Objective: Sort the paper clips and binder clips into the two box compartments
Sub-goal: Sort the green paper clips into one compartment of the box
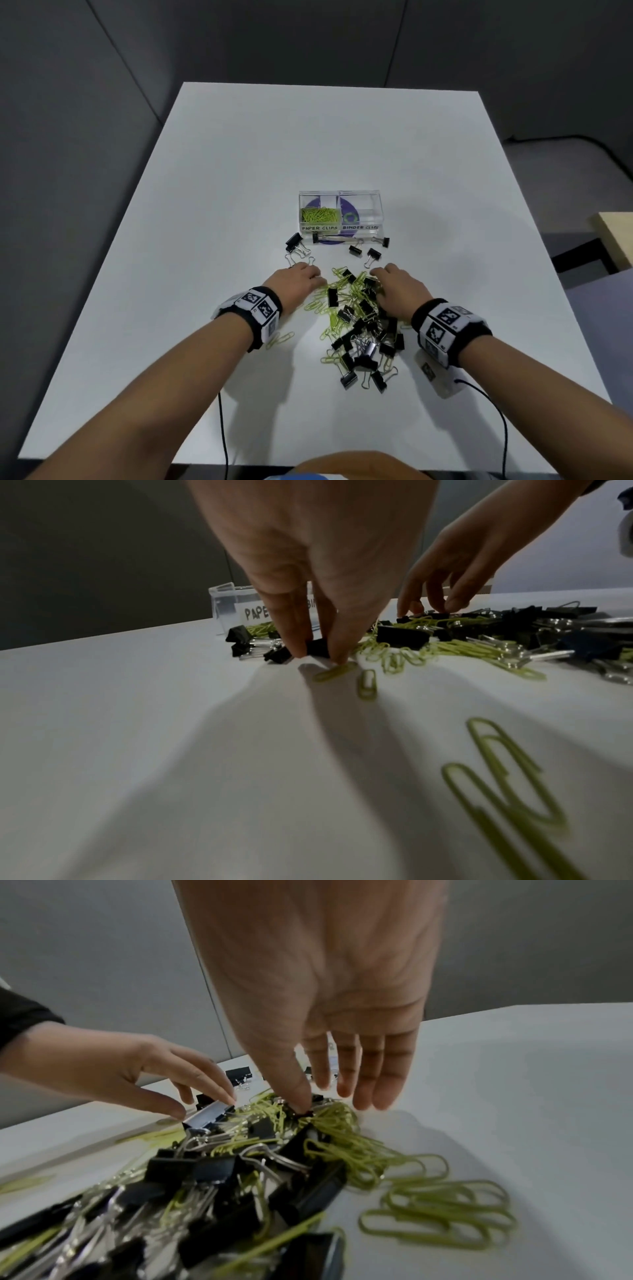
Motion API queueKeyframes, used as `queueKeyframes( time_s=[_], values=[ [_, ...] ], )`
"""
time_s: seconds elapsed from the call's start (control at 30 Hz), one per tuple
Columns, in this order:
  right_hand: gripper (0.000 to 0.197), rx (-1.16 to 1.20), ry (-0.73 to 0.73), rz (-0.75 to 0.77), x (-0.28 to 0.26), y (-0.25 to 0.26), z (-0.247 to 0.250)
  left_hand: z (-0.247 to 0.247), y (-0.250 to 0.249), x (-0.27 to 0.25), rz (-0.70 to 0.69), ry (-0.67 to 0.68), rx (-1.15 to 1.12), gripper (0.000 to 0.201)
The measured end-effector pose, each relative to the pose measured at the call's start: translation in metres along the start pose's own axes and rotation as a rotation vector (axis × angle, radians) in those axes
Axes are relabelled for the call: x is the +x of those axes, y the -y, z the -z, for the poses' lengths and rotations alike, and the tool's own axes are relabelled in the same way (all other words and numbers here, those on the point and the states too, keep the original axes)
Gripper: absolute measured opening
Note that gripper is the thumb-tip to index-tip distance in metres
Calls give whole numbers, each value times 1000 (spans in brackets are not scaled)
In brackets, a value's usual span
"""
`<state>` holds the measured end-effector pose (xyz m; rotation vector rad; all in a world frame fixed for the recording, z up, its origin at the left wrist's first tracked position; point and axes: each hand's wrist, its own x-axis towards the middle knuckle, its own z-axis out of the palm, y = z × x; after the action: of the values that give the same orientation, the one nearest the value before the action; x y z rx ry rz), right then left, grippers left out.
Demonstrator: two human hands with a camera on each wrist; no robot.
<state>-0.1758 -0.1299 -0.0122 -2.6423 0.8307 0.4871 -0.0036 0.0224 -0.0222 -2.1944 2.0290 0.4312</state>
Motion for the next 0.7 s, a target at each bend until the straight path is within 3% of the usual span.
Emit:
queueKeyframes(
  time_s=[0.17, 0.37, 0.5, 0.7],
  values=[
    [44, -120, -4, 154, -1, 6, 0, 6, -14, 12, -8, -15, -16, 60],
    [23, -51, -41, 157, -2, 7, -3, 12, -36, 33, 73, 56, -67, 53],
    [21, 80, -95, 183, 2, 4, 9, 13, -39, 40, 110, 12, -94, 47],
    [22, 213, -106, 102, 30, -6, 40, 17, -33, 49, 200, 18, -245, 43]
  ],
)
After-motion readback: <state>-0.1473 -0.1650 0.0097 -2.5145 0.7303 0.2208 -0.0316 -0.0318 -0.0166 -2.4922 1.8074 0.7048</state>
